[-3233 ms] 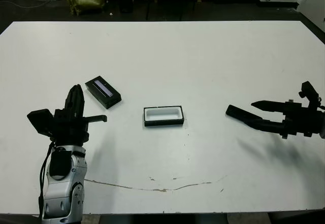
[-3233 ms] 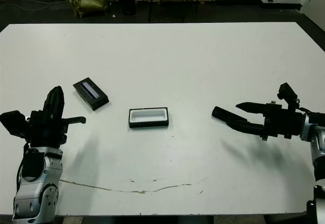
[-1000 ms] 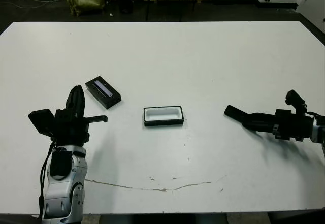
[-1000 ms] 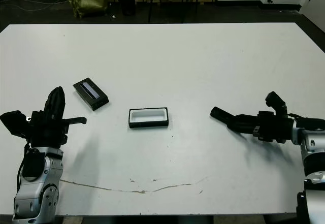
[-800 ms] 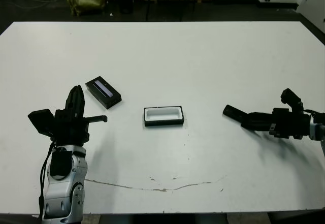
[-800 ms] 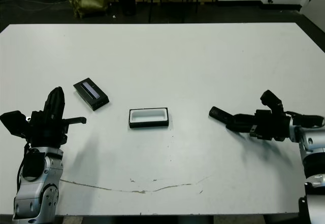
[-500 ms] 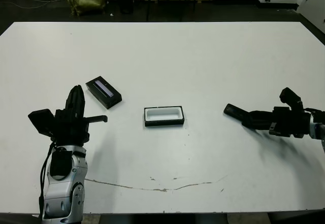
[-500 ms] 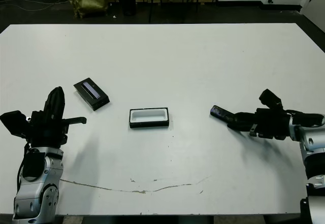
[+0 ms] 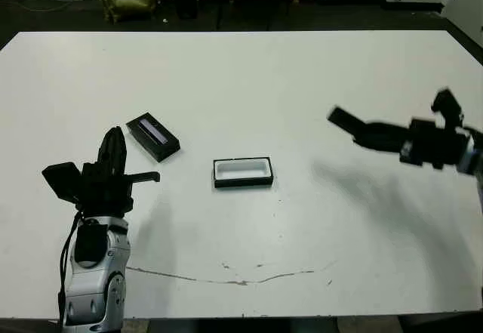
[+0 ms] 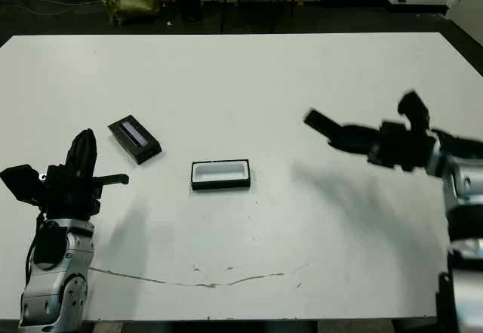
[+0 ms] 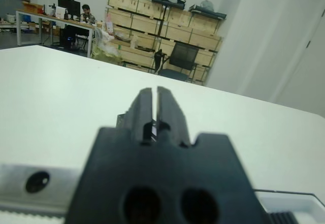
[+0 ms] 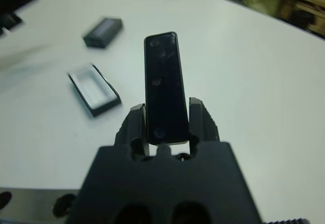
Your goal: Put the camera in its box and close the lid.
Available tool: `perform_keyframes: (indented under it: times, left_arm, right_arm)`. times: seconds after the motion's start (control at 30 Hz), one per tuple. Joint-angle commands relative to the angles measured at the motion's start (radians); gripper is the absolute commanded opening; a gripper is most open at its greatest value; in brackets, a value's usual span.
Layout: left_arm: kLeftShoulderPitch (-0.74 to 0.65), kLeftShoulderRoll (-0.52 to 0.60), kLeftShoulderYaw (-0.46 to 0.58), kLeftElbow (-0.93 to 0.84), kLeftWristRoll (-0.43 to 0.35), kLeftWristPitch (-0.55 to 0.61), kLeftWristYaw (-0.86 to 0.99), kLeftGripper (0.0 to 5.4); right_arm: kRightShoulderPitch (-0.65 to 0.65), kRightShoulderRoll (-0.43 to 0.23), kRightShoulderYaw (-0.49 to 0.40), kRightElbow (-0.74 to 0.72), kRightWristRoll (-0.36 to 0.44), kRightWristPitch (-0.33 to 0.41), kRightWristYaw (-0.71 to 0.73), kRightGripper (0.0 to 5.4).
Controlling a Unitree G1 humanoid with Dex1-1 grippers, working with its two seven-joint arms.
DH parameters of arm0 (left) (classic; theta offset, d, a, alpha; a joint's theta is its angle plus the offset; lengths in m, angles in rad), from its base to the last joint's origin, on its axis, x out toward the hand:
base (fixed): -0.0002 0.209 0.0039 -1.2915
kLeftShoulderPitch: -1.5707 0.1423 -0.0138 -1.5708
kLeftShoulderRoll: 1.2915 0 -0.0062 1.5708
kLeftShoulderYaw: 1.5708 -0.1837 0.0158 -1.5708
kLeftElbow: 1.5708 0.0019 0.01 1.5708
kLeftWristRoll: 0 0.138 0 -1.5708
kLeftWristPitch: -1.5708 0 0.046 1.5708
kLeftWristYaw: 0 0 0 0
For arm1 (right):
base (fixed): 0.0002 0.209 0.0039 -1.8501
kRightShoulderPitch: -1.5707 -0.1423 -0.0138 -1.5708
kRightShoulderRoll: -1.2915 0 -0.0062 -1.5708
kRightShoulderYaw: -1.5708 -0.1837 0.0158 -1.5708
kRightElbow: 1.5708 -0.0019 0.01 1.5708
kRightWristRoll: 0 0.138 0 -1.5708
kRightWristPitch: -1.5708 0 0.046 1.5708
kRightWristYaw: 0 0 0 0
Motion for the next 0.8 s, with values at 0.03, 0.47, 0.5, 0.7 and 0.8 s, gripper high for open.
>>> perform_keyframes:
  times: [0.03,0.47,0.5,0.7,0.8]
  left_arm:
    - [0.022,0.002,0.0,0.005,0.004,0.016,0.007,0.0]
    - [0.028,0.002,-0.003,0.014,0.008,0.005,0.006,0.0]
    - [0.028,0.002,-0.003,0.013,0.006,0.005,0.005,0.0]
    - [0.026,0.001,-0.004,0.017,0.001,0.0,0.003,0.0]
    - [0.025,0.0,-0.005,0.018,0.004,-0.001,0.005,0.0]
  right_arm:
    - [-0.062,0.03,0.044,-0.011,-0.024,0.0,0.023,0.54]
    - [-0.206,0.191,0.274,-0.015,-0.155,-0.026,0.117,0.53]
    - [-0.213,0.204,0.29,-0.013,-0.164,-0.006,0.118,0.53]
    - [-0.194,0.247,0.341,-0.053,-0.201,0.011,0.101,0.53]
    - [-0.196,0.264,0.361,-0.04,-0.214,0.015,0.106,0.53]
